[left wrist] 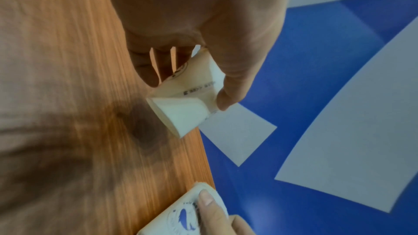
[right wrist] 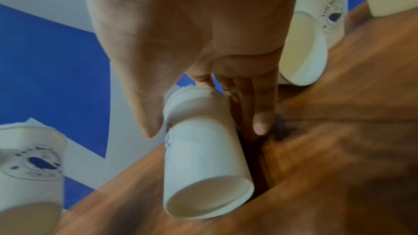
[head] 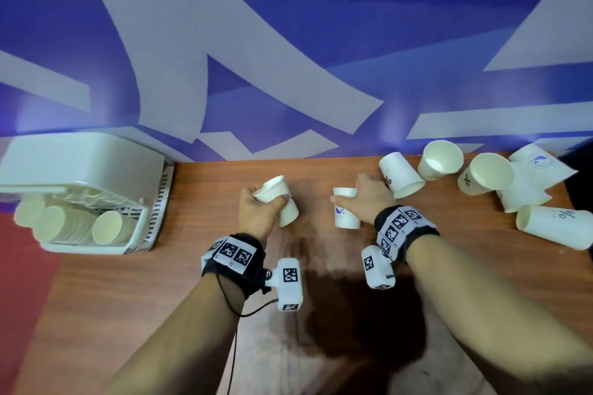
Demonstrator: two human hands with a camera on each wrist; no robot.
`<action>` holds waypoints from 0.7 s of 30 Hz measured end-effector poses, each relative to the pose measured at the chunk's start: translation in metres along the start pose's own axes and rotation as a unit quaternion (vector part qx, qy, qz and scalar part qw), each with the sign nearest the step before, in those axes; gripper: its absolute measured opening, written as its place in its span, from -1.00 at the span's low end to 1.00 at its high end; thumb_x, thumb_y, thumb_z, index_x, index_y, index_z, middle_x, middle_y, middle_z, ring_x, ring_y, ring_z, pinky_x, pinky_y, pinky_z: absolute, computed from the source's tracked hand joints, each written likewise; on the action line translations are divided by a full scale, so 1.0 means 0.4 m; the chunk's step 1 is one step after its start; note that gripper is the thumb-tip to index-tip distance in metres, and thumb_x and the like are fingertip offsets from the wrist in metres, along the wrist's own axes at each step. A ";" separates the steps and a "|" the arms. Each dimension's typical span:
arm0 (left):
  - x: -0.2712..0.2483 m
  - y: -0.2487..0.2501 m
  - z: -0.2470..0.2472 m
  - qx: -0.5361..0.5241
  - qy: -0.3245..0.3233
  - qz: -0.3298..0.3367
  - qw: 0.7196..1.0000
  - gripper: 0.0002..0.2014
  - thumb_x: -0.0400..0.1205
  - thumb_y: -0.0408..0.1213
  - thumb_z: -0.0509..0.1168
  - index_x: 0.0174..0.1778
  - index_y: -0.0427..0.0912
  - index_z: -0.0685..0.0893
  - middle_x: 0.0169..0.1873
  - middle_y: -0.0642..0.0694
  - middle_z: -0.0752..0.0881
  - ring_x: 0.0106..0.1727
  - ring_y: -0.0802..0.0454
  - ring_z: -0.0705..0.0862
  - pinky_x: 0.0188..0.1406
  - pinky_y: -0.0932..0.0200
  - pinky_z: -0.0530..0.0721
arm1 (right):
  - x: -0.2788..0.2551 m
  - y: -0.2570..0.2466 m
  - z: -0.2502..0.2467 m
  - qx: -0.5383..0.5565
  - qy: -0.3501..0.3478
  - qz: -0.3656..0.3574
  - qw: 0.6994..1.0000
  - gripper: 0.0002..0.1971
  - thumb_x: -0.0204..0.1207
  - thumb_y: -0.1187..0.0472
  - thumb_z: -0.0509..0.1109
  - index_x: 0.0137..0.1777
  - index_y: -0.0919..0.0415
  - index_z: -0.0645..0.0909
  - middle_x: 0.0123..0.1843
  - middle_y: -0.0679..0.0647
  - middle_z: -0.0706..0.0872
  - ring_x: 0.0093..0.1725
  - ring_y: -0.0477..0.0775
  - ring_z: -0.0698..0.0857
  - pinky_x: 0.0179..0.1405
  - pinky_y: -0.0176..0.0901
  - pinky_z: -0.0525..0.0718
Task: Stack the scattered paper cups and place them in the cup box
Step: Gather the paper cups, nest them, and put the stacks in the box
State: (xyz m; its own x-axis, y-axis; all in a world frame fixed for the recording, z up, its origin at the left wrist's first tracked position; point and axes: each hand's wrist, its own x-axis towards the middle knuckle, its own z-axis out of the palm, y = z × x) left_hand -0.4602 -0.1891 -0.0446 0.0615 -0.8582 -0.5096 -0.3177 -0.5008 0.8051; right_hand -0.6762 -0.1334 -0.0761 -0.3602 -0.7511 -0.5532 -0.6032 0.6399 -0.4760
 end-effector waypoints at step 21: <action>-0.154 0.004 -0.527 -0.083 0.026 0.087 0.992 -0.55 0.46 -0.38 0.54 0.18 -0.05 0.50 0.02 -0.11 0.69 -0.03 -0.06 0.68 -0.27 0.14 0.61 | -0.357 -0.442 0.080 0.016 0.021 -0.202 0.979 -0.24 0.39 0.13 0.48 0.59 -0.14 0.30 0.29 0.08 0.44 0.17 0.11 0.55 0.13 -0.12 0.51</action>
State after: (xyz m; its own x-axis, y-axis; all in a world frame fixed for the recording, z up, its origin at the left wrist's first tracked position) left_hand -0.2649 -0.1605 0.0520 0.0697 -0.9357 -0.3458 -0.1683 -0.3527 0.9205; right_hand -0.4954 -0.1341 0.0651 -0.1251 -0.9496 -0.2876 -0.6808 0.2930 -0.6713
